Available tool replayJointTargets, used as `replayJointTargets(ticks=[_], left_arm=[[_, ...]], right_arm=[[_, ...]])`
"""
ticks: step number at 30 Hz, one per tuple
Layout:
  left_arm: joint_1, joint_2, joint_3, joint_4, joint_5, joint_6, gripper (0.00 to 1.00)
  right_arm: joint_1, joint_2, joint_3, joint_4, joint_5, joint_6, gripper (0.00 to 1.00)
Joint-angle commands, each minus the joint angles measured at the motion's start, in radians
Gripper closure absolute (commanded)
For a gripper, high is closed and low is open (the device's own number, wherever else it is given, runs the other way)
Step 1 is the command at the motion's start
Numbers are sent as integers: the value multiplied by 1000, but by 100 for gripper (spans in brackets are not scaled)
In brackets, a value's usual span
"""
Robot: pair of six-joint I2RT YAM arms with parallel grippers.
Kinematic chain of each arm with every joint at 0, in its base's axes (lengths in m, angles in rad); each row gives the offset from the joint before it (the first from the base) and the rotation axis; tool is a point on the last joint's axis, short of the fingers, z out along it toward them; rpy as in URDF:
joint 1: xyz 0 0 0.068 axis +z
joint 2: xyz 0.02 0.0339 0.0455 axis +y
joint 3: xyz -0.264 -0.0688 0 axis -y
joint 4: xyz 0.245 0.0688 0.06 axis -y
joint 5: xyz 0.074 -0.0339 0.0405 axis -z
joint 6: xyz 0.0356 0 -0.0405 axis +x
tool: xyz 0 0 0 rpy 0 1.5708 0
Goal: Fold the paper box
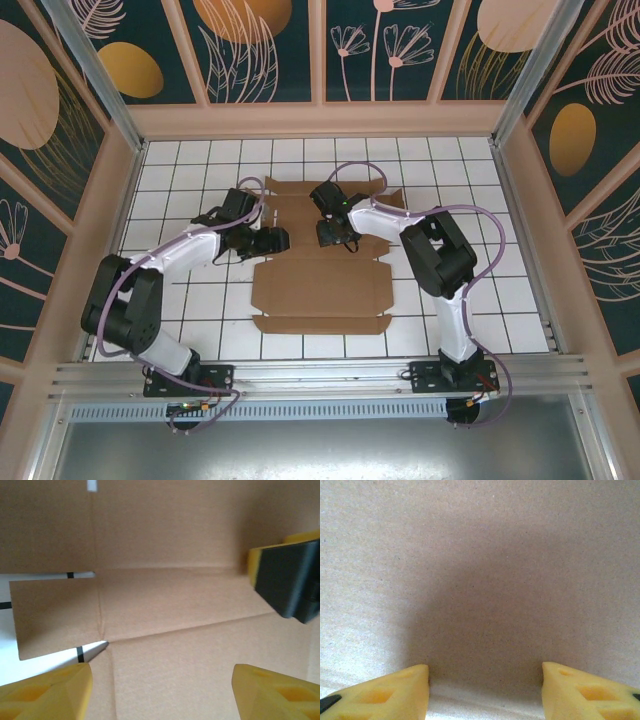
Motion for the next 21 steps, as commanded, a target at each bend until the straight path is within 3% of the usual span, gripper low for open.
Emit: replayJointTargets(ticks=[1, 5, 21], left_arm=[[5, 42, 29, -14, -52, 3, 25], [15, 87, 63, -12, -65, 14, 19], [54, 175, 79, -35, -112, 69, 20]], right_arm=[[13, 114, -88, -110, -115, 18, 42], [13, 112, -89, -114, -115, 15, 41], [13, 105, -84, -119, -115, 16, 40]])
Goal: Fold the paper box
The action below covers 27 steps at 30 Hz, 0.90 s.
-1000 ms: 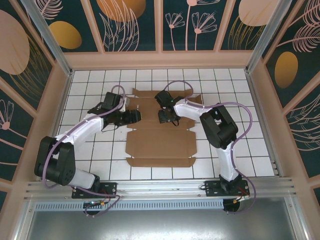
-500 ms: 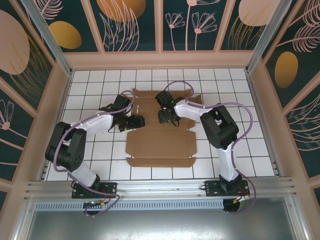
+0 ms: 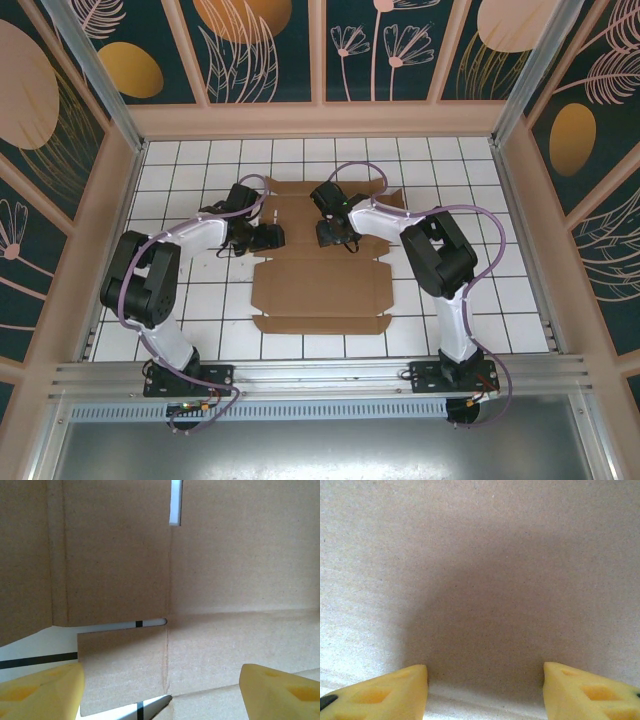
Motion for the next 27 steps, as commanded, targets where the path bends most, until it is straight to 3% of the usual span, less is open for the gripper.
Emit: replayJointTargets(ticks=[1, 10, 18, 27], left_arm=[[5, 17, -4, -24, -27, 22, 20], [6, 32, -21, -21, -84, 25, 22], [4, -13, -35, 95, 129, -26, 31], [-34, -64, -34, 159, 205, -120, 36]], right_arm=[[14, 108, -79, -125, -115, 15, 40], [13, 106, -86, -126, -115, 12, 40], [14, 107, -78, -131, -115, 6, 40], [13, 112, -81, -126, -114, 5, 40]])
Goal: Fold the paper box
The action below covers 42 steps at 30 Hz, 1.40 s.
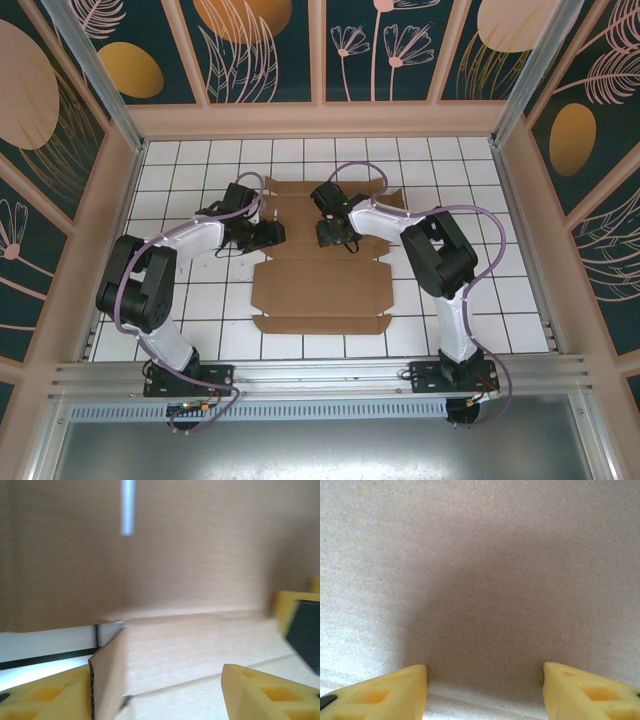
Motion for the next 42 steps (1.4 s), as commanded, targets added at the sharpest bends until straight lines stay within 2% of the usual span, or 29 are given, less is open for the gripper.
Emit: replayJointTargets(ticks=[1, 8, 15, 24, 29, 33, 37, 39, 42], left_arm=[[-40, -15, -4, 73, 86, -62, 36], [-86, 66, -10, 159, 106, -138, 35], [-107, 99, -10, 176, 111, -144, 33], [-101, -76, 94, -13, -31, -69, 28], [-107, -164, 108, -101, -119, -29, 30], [-119, -218, 100, -152, -132, -1, 38], [-181, -232, 75, -160, -140, 20, 53], [-224, -214, 49, -128, -116, 5, 63], [-282, -170, -1, -60, -84, -39, 82]], right_arm=[[15, 114, -76, -129, -114, 6, 40], [15, 112, -82, -124, -114, 12, 40], [15, 92, -108, -111, -138, 26, 40], [-9, -23, -95, -104, -189, 62, 40], [-28, -141, -131, -68, -200, 64, 39], [-51, -239, -190, -28, -214, 66, 38], [-89, -310, -250, 22, -255, 69, 43], [-110, -329, -268, 45, -283, 75, 52], [-134, -323, -262, 62, -322, 66, 74]])
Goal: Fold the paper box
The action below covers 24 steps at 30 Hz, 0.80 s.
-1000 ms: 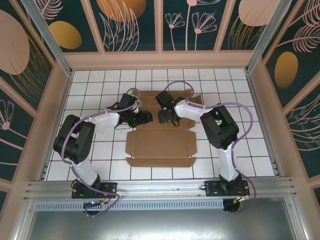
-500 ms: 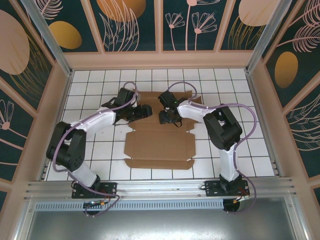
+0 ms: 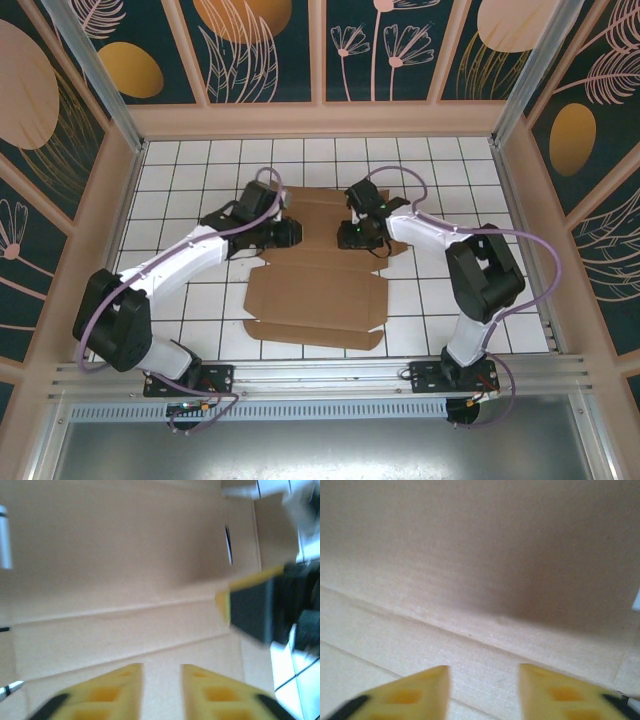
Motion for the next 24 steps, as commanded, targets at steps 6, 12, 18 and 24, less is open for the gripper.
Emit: replayJointTargets(ticks=[6, 12, 18, 24], left_arm=[[-69, 76, -194, 200, 100, -77, 100], [-69, 216, -165, 133, 57, -63, 100], [-65, 349, -142, 117, 37, -44, 100], [-29, 445, -68, 85, 15, -20, 100]], right_arm=[[-23, 85, 36, 26, -96, -46, 100], [-25, 203, 96, -29, -60, -47, 100], [-31, 234, 78, -38, -10, -50, 100], [-73, 182, 20, -33, 53, -40, 100]])
